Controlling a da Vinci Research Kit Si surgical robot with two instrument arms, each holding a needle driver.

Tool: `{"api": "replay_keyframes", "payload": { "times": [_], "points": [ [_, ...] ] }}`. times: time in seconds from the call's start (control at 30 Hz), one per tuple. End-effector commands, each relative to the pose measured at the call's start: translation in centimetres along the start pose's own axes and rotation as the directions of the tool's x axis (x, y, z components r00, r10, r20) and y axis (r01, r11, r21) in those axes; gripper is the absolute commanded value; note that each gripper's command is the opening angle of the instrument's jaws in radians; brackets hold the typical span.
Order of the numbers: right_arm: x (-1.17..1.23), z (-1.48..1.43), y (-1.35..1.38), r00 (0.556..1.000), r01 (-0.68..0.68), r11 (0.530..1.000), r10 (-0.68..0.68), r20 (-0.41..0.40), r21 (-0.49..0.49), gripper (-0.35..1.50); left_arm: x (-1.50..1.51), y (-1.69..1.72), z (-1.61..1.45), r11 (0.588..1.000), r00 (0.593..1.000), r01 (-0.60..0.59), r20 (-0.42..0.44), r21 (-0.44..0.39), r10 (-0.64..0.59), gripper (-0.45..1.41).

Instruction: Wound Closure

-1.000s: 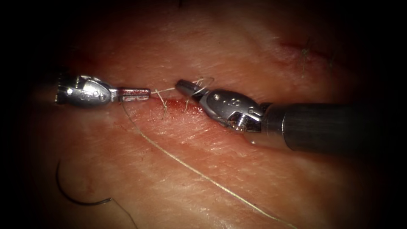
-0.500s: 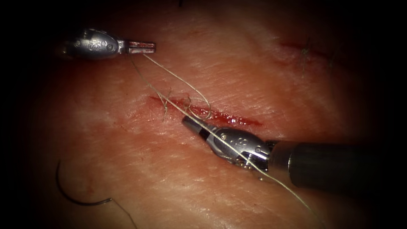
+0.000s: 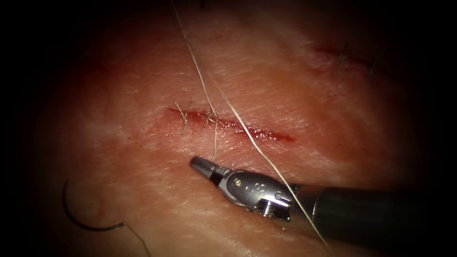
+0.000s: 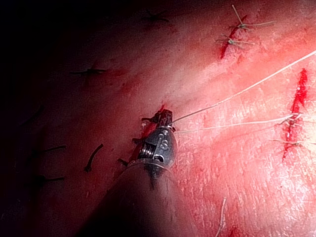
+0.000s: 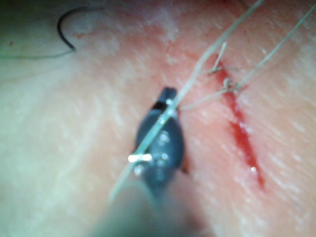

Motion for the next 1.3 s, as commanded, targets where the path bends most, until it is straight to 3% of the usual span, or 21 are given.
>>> {"api": "replay_keyframes", "payload": {
  "times": [0.03,0.43,0.63,0.97,1.17,1.3],
  "points": [
    [-0.06,0.04,-0.19,1.000,0.003,1.000,-0.003,0.002,0.019,-0.35,-0.06,-0.12,0.13,1.000,1.000,-0.001,0.007,0.011,0.001,-0.45],
    [-0.12,-0.08,-0.51,1.000,0.007,0.998,-0.008,0.014,0.058,-0.35,-0.14,-0.72,0.58,0.998,0.999,-0.002,0.049,0.069,-0.001,-0.45],
    [-0.23,-0.12,-0.50,0.999,0.011,0.998,-0.014,0.039,0.062,-0.35,-0.22,-0.95,0.81,0.995,0.997,-0.014,0.075,0.101,0.006,-0.45],
    [-0.48,-0.25,-0.62,0.997,-0.007,0.996,0.000,0.081,0.087,-0.35,-0.29,-0.97,1.30,0.992,0.995,-0.040,0.099,0.117,0.028,-0.45],
    [-0.44,-0.31,-0.59,0.997,-0.010,0.998,0.004,0.083,0.070,-0.35,-0.27,-0.99,1.37,0.991,0.993,-0.061,0.107,0.123,0.047,-0.45],
    [-0.50,-0.32,-0.64,0.997,-0.003,0.998,-0.002,0.082,0.068,-0.35,-0.18,-1.21,1.39,0.989,0.991,-0.075,0.115,0.127,0.061,-0.45]
  ]
}}
